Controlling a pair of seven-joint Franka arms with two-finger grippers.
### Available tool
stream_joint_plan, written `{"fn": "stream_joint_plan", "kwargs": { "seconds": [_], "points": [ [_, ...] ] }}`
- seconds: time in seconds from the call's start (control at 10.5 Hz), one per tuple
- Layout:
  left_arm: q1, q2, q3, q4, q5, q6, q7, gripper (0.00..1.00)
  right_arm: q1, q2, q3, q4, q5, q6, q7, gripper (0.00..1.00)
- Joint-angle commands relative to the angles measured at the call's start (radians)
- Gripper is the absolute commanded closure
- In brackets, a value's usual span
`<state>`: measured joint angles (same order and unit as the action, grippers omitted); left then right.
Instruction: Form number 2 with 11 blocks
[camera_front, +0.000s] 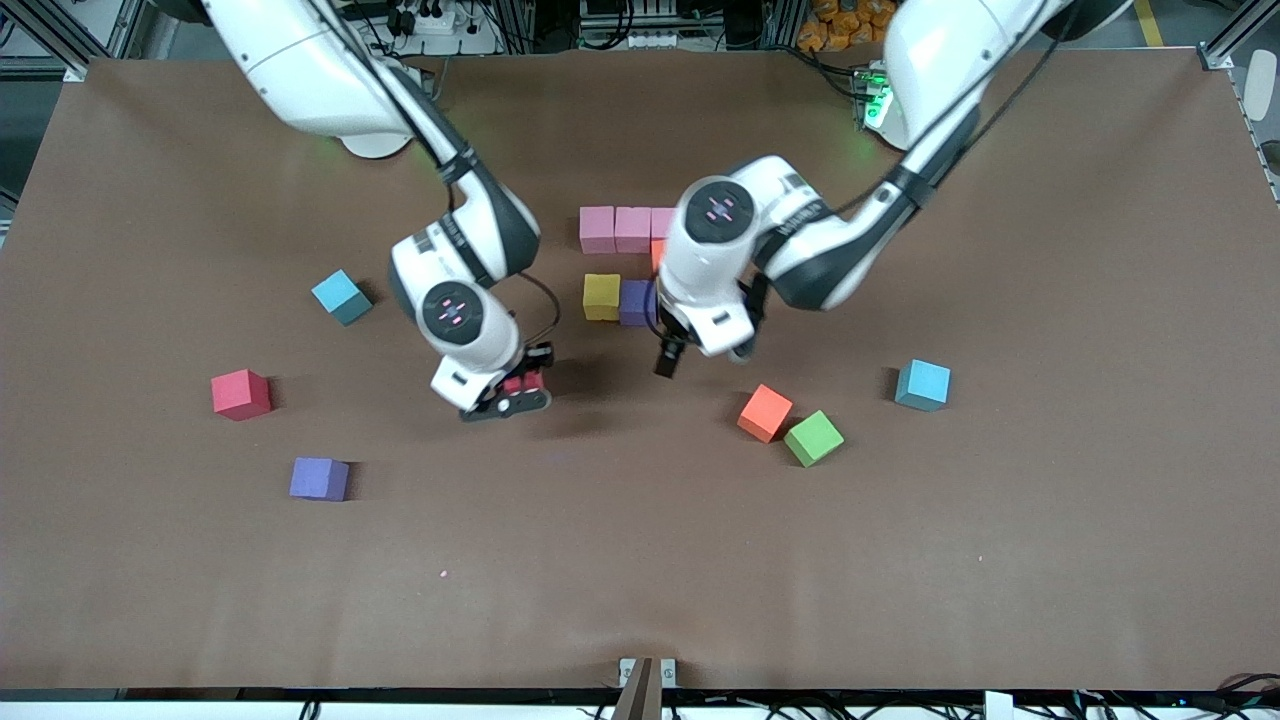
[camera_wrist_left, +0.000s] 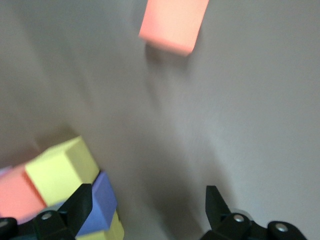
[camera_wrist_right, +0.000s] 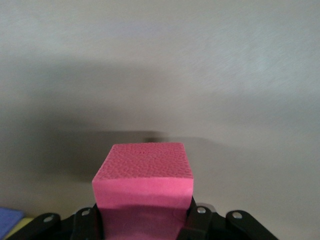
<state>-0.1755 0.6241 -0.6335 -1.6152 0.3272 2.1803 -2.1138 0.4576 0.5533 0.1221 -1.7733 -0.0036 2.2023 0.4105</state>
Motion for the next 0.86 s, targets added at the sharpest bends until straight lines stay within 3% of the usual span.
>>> {"fn": "stream_joint_plan", "kwargs": {
  "seconds": [0.0, 0.38, 0.76],
  "points": [
    [0.059, 0.008, -0.015, -0.012, 0.007, -0.017, 0.137, 0.00, 0.064, -0.015, -0.006, -0.011, 0.010, 0.011, 0.132, 0.82],
    [0.146, 0.026, -0.012, -0.008, 0.007, -0.042, 0.389, 0.00, 0.151, -0.004, -0.007, -0.017, 0.054, 0.071, 0.274, 0.82],
    [0.134, 0.083, 0.034, 0.032, 0.018, -0.042, 0.485, 0.00, 0.171, 0.025, -0.007, -0.015, 0.059, 0.108, 0.320, 0.82]
  ]
}}
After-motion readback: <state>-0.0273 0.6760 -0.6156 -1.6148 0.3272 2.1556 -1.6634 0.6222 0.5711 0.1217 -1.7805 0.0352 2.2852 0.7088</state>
